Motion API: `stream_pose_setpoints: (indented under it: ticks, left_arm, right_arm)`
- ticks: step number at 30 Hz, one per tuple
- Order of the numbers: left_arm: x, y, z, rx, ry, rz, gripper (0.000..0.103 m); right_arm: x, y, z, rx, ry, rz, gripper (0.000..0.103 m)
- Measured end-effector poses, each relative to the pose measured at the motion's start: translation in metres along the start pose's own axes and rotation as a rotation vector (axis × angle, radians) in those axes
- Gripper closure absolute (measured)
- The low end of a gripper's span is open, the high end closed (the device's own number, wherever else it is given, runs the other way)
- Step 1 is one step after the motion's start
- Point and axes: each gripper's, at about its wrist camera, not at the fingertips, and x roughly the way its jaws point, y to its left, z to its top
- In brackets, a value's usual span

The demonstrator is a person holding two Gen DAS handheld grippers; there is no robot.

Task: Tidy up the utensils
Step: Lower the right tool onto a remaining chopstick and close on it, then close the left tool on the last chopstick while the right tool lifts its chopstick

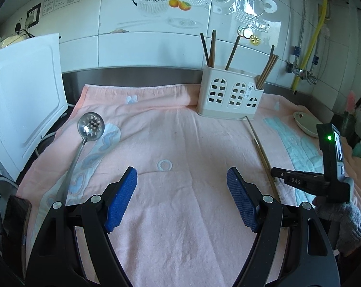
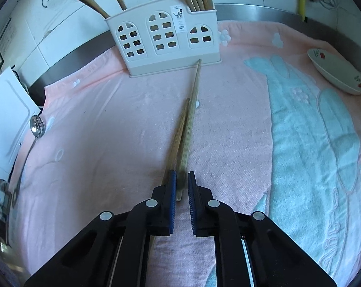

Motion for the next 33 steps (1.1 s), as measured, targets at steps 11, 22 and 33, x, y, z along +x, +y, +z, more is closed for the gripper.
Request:
stream_pose_setpoints:
  ticks: [11,22,33]
  left_arm:
    - [0.003,-0.010,-0.008,0.004,0.031,-0.039,0.026]
    - [0.019,-0.052,-0.029,0.040,0.113,-0.152,0.026]
    - [0.054,-0.110,-0.050,0.065,0.230,-0.281,0.041]
  right_arm:
    - [0.006,0.011,-0.003,-0.040,-0.020,-0.037,0.094]
    - [-0.040,-0.008,-0.004,-0.061,-0.107,-0.032,0.096]
    - [-0.121,-0.036,0.011,-0.083,-0.277,-0.033,0.096]
